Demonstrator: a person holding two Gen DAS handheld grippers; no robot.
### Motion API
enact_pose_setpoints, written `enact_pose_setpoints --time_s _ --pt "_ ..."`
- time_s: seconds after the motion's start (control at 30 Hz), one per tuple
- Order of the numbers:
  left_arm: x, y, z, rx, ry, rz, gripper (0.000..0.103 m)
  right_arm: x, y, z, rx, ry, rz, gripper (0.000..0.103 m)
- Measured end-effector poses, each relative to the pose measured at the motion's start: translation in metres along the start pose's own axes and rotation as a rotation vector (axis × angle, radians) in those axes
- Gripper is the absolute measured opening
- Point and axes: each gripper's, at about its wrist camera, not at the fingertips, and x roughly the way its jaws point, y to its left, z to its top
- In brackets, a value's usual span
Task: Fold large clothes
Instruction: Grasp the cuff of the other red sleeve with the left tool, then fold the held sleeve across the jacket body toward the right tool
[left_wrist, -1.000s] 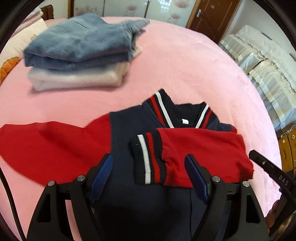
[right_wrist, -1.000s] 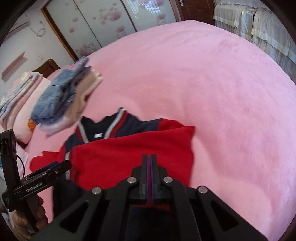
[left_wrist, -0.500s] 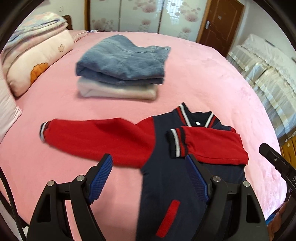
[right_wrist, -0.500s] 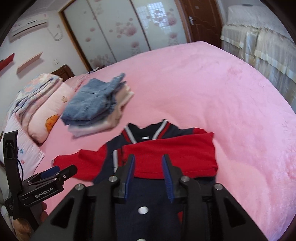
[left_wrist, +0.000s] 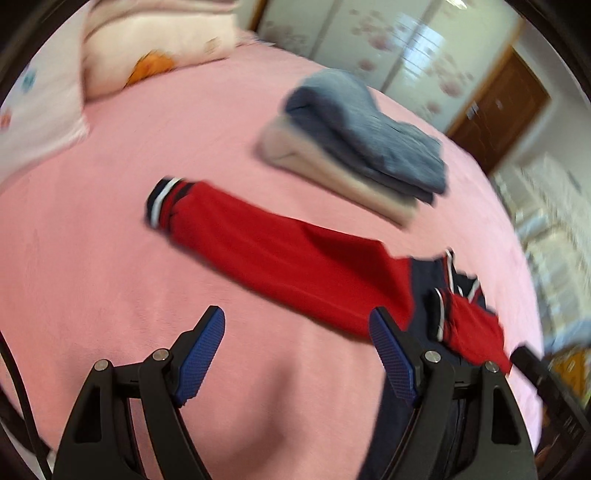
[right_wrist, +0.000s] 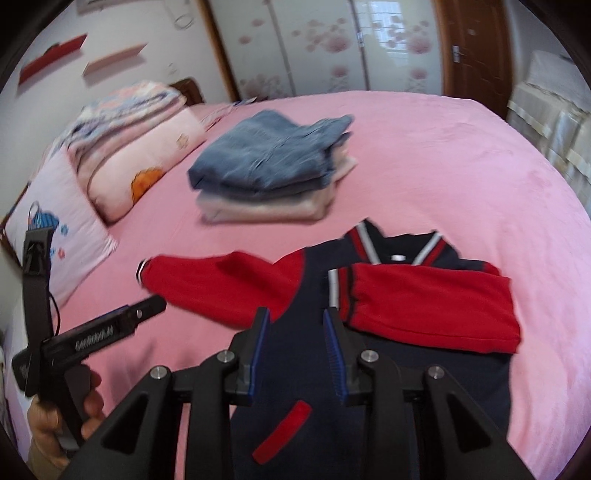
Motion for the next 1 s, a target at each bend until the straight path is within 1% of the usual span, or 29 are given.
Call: enact_pose_setpoints --time_s 0.1,0.17,0.27,0.37,0.43,0.47,0.5,0.53,0.57,0.6,0.63,0.67,0.73,0.77,0.83,0.9,1.0 --pt "0.017 0.037 0.005 -0.117 -0.019 -0.039 0.079 0.020 0.014 -0.001 -0.025 0.031 0.005 0.030" --pt "0.029 0.056 0.008 -0.177 -0.029 -0.059 0.079 0.033 0.021 -0.001 -0.033 0.050 0.010 0.030" --pt "0.049 0.082 0.011 -0.271 -0.043 -0.118 0.079 0.047 0.027 0.000 -0.040 0.069 0.014 0.030" --pt "0.064 0.095 0.013 -0.325 -0.061 -0.168 0.079 0.060 0.030 -0.001 -0.040 0.085 0.019 0.030" --pt "0.070 0.095 0.016 -0.333 -0.087 -0.186 0.079 0.066 0.030 -0.002 -0.037 0.097 0.022 0.030" --pt "0.074 0.093 0.018 -0.328 -0.102 -0.187 0.077 0.069 0.029 -0.003 -0.034 0.103 0.021 0.030" --pt "0.076 0.091 0.020 -0.320 -0.111 -0.183 0.066 0.071 0.028 -0.003 -0.032 0.108 0.021 0.030" --pt "0.080 0.087 0.022 -0.312 -0.112 -0.179 0.044 0.075 0.027 -0.005 -0.026 0.117 0.021 0.030" --pt "0.086 0.084 0.025 -0.308 -0.098 -0.180 0.034 0.077 0.024 -0.006 -0.020 0.123 0.019 0.030" --pt "0.094 0.082 0.027 -0.318 -0.077 -0.174 0.010 0.078 0.023 -0.007 -0.016 0.127 0.018 0.030" --pt "0.100 0.081 0.027 -0.337 -0.063 -0.175 0.005 0.079 0.020 -0.008 -0.008 0.132 0.018 0.030" --pt "0.101 0.079 0.027 -0.351 -0.070 -0.161 0.005 0.080 0.016 -0.009 0.000 0.135 0.017 0.030" --pt "0.092 0.068 0.028 -0.327 -0.106 -0.127 0.003 0.078 0.009 -0.010 0.015 0.133 0.016 0.030" --pt "0.083 0.056 0.029 -0.292 -0.139 -0.105 0.003 0.076 0.005 -0.010 0.023 0.128 0.013 0.030" --pt "0.062 0.034 0.032 -0.221 -0.191 -0.091 0.003 0.071 -0.005 -0.011 0.042 0.119 0.007 0.030" --pt "0.035 -0.002 0.034 -0.118 -0.253 -0.101 0.003 0.064 -0.018 -0.011 0.064 0.106 0.000 0.030" --pt "0.001 -0.065 0.028 0.068 -0.318 -0.167 0.003 0.049 -0.044 -0.011 0.107 0.076 -0.022 0.030"
